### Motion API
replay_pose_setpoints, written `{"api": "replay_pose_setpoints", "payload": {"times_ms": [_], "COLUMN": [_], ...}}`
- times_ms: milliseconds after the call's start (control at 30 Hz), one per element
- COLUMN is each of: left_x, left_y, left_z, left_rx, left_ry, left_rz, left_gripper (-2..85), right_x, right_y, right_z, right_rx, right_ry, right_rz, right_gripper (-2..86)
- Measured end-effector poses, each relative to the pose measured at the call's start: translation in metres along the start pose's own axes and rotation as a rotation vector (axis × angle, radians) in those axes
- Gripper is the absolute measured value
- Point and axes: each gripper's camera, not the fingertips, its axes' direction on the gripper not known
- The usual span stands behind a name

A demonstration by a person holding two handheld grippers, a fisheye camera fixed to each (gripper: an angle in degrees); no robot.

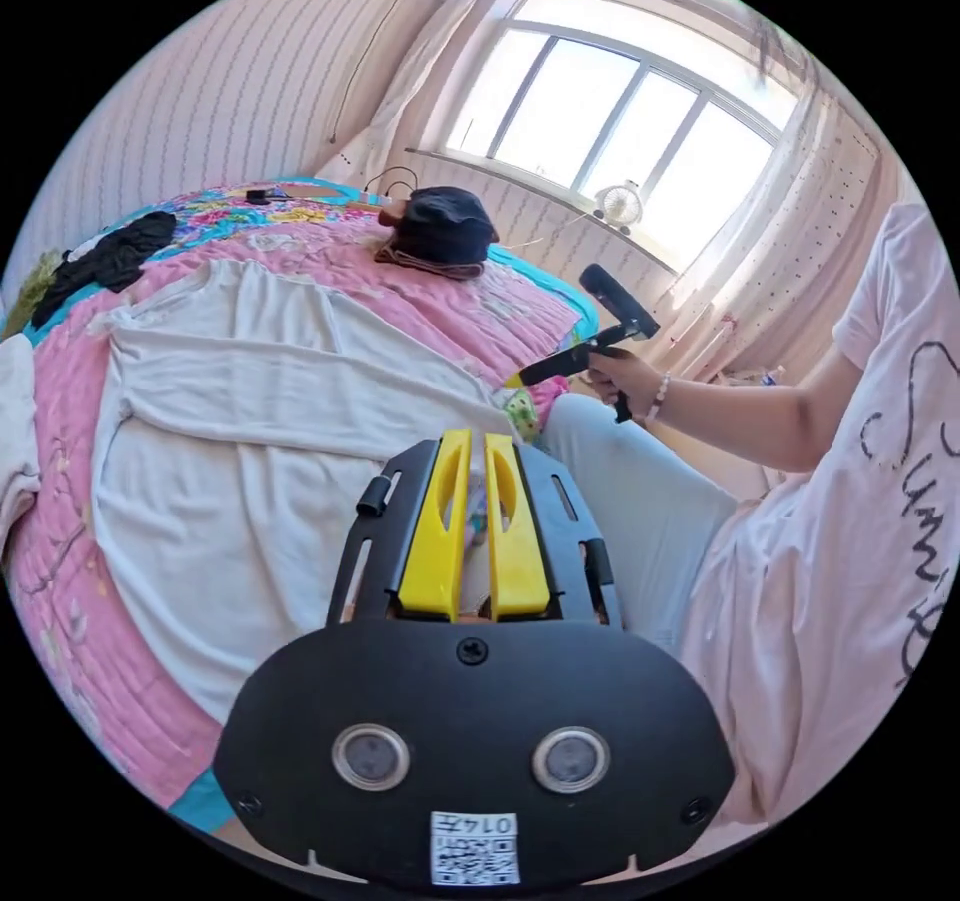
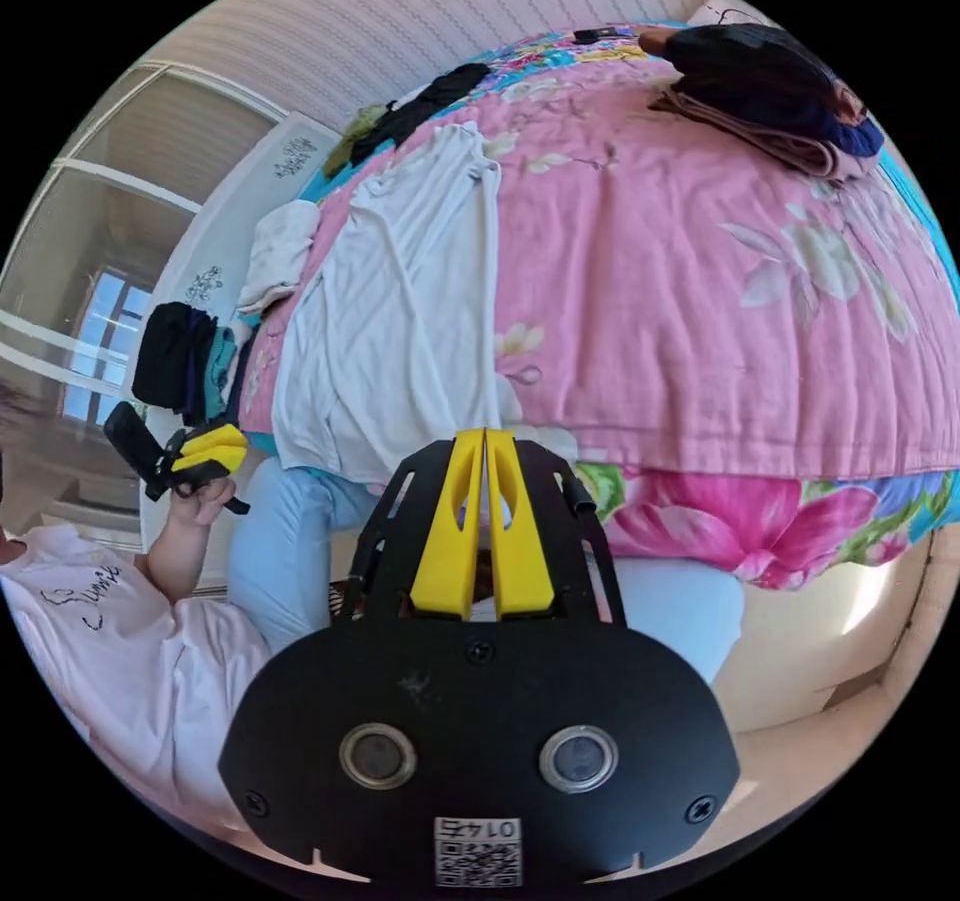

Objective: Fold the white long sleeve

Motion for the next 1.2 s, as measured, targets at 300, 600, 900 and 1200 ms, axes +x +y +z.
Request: {"api": "replay_pose_setpoints", "payload": {"times_ms": [300,600,900,1200], "left_x": [-0.181,-0.279,-0.328,-0.401], "left_y": [-0.054,-0.082,-0.070,-0.037], "left_z": [0.016,0.080,0.054,0.043], "left_rx": [-0.054,-0.148,-0.119,-0.135], "left_ry": [-0.521,-0.472,-0.450,-0.429], "left_rz": [-0.158,-0.158,-0.226,-0.404], "left_gripper": [4.9,7.1,-0.9,-0.3], "right_x": [-0.122,-0.182,-0.217,-0.259], "right_y": [-0.244,-0.449,-0.492,-0.521], "right_z": [0.045,0.171,0.173,0.222], "right_rx": [0.029,-0.120,-0.158,-0.229], "right_ry": [-0.160,-0.074,-0.151,-0.133], "right_rz": [-0.478,-0.429,-0.648,-0.664], "right_gripper": [3.6,8.4,0.9,1.3]}}
